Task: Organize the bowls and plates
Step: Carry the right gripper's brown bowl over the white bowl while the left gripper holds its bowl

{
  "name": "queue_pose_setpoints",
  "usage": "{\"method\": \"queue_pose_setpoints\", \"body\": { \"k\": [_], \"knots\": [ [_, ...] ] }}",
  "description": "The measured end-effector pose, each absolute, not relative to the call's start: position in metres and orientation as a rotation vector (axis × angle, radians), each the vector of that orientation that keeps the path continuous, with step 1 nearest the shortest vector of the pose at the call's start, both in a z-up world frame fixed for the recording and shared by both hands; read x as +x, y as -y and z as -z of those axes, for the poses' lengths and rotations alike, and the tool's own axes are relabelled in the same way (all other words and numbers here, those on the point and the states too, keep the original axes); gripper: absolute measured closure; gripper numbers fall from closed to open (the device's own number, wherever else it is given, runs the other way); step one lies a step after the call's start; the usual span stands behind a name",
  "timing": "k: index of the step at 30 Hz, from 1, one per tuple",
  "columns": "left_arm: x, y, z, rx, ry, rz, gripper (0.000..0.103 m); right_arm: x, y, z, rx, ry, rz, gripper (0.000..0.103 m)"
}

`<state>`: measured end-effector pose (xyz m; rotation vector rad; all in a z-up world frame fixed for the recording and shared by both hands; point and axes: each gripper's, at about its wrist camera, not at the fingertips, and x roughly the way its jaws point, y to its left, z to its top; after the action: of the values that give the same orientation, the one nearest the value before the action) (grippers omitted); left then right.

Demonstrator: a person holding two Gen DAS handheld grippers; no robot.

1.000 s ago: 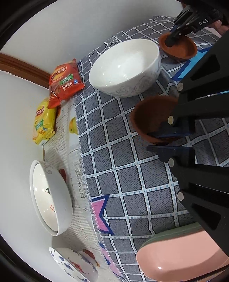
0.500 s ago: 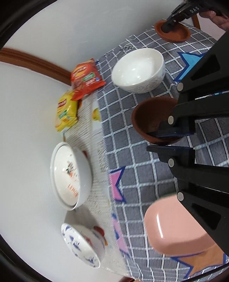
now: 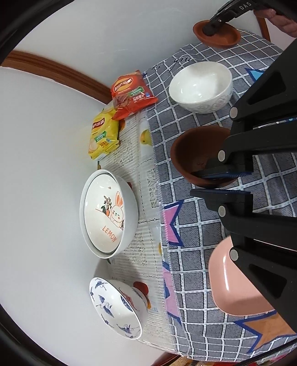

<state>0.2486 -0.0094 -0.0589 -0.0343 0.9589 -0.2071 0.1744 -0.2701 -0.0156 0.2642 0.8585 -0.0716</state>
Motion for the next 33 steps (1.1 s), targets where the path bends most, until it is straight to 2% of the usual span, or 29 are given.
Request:
{"method": "queue_pose_setpoints", "body": {
  "k": [18,33],
  "knots": [
    [0.29,0.034,0.099,-0.053,-1.022,0.243,0.095,0.214,0.262,0.033,0.242,-0.895,0.072,0.094],
    [0.301,0.022,0.12,-0.084,-1.071,0.227,0.095,0.243,0.247,0.07,0.203,-0.974,0.076,0.094]
  ]
}}
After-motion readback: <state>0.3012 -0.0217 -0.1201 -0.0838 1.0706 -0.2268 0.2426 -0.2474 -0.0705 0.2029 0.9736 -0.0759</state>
